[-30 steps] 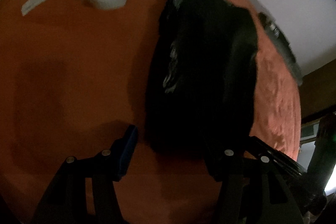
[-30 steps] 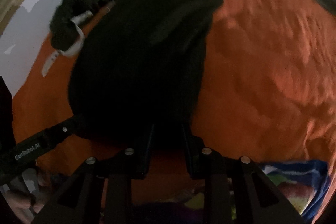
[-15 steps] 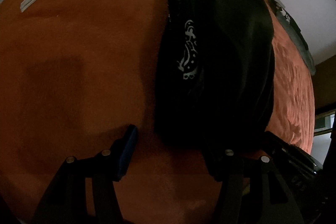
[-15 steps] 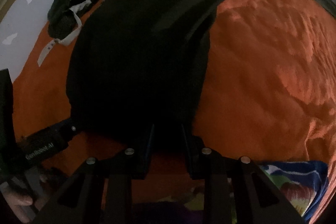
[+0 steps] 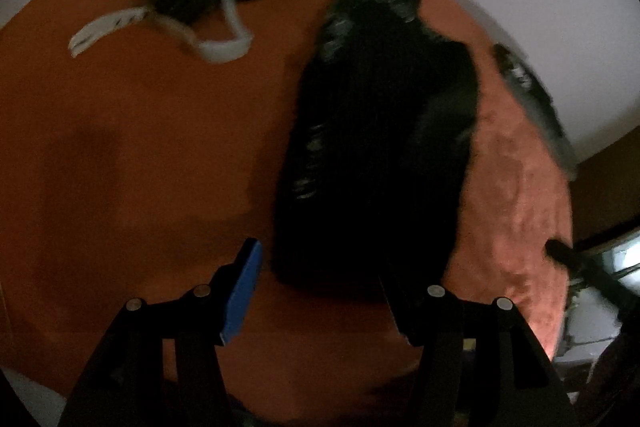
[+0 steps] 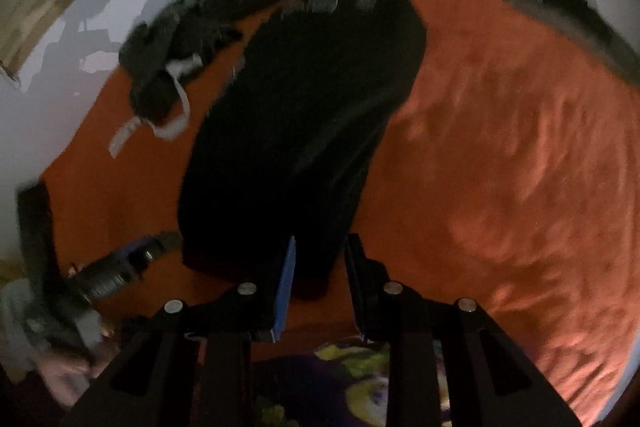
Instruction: Fold clothes
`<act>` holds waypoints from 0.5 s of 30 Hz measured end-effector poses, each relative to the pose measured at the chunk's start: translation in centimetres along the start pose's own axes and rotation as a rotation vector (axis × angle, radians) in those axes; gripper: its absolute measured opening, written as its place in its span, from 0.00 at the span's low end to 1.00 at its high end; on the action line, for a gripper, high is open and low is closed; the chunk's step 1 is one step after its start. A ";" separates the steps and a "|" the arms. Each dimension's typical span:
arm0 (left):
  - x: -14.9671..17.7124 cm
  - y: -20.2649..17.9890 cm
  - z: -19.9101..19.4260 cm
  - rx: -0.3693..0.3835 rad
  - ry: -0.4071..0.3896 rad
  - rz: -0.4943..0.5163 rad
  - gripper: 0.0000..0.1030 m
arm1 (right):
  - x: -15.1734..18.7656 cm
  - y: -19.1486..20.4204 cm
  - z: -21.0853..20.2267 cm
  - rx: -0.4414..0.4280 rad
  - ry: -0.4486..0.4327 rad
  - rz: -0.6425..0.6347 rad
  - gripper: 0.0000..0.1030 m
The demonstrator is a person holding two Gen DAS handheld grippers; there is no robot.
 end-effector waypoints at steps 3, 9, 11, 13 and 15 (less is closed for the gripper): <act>0.6 -0.8 -0.6 0.015 0.013 0.033 0.59 | -1.5 -0.3 -3.0 0.023 0.031 -0.020 0.24; 1.2 0.6 0.0 0.025 0.064 0.010 0.59 | -0.1 -0.5 -4.8 0.013 0.142 0.032 0.24; 0.4 1.6 0.2 0.045 0.094 0.005 0.59 | 0.4 -0.5 -4.8 0.011 0.162 0.054 0.24; -0.3 2.7 -0.1 0.078 0.146 0.026 0.59 | 0.8 -0.6 -4.6 0.013 0.185 0.069 0.24; -0.8 3.2 -0.3 0.130 0.231 0.049 0.59 | 1.5 -0.6 -4.2 0.027 0.228 0.049 0.24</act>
Point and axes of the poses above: each gripper's, at about its wrist camera, not at the fingertips, and z roughly the way its jaws point, y to its left, x to its underside, the point moved 9 cm from there along z, roughly the way its jaws point, and after that the axes turned 3 degrees about x, right-handed, at the moved point
